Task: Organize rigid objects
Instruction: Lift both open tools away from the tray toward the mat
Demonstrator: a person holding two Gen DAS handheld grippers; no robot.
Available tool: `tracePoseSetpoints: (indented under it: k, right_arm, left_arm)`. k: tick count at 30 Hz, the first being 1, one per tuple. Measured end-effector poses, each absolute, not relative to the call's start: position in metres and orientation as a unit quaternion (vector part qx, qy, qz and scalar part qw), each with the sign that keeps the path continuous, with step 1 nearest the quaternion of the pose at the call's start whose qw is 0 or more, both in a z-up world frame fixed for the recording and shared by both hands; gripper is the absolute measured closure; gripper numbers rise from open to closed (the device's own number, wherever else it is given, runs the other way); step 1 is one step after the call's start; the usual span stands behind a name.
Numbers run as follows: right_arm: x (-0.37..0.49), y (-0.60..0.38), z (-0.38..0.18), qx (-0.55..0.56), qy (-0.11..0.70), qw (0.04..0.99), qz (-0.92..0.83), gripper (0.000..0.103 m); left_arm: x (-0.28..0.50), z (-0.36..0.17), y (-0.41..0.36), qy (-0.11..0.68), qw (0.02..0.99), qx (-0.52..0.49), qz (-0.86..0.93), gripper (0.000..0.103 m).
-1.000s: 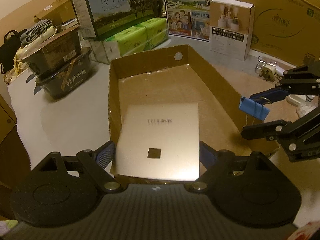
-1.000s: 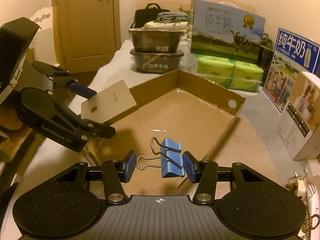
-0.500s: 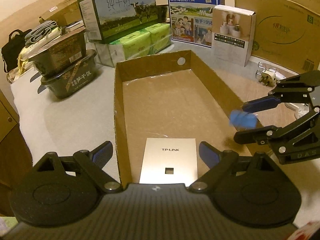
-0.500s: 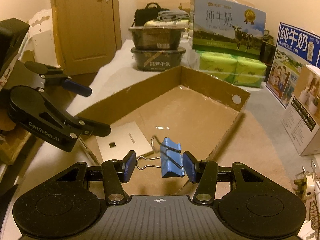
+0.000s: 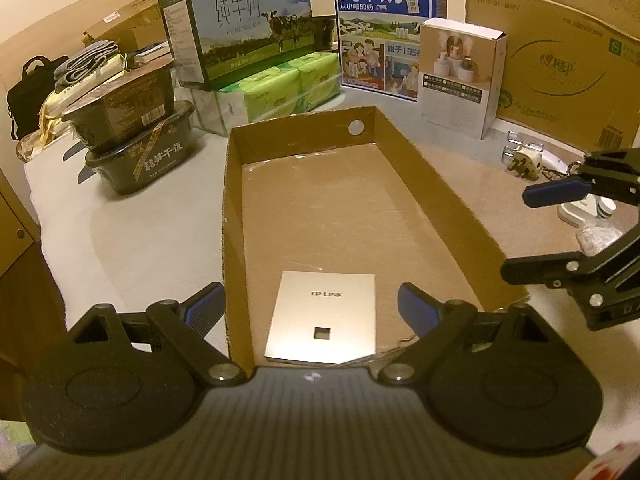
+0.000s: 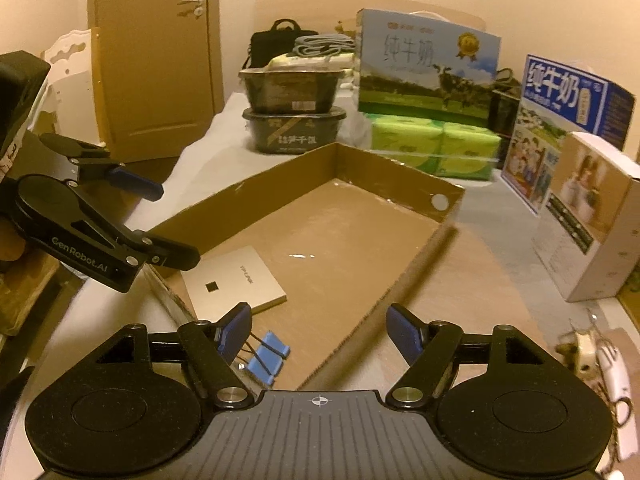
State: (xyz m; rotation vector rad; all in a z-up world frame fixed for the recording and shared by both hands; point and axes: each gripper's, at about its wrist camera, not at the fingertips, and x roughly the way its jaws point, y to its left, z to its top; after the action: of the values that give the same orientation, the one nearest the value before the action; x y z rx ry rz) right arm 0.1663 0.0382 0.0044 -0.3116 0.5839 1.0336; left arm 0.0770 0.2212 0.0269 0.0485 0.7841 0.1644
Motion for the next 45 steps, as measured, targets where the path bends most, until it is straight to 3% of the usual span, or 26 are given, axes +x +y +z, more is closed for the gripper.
tracePoseSetpoints:
  k: [29,45]
  right_arm:
    - [0.112,-0.094,0.043,-0.064,0.274,0.892,0.353,0.029]
    - [0.11,-0.151,0.031,-0.034,0.309,0.905,0.29,0.029]
  left_arm:
    - [0.048,0.054,0.133,0.35,0.935,-0.016,0.049,0.011]
    - [0.047,0.047,0.086,0.349,0.937,-0.027,0.014,0.012]
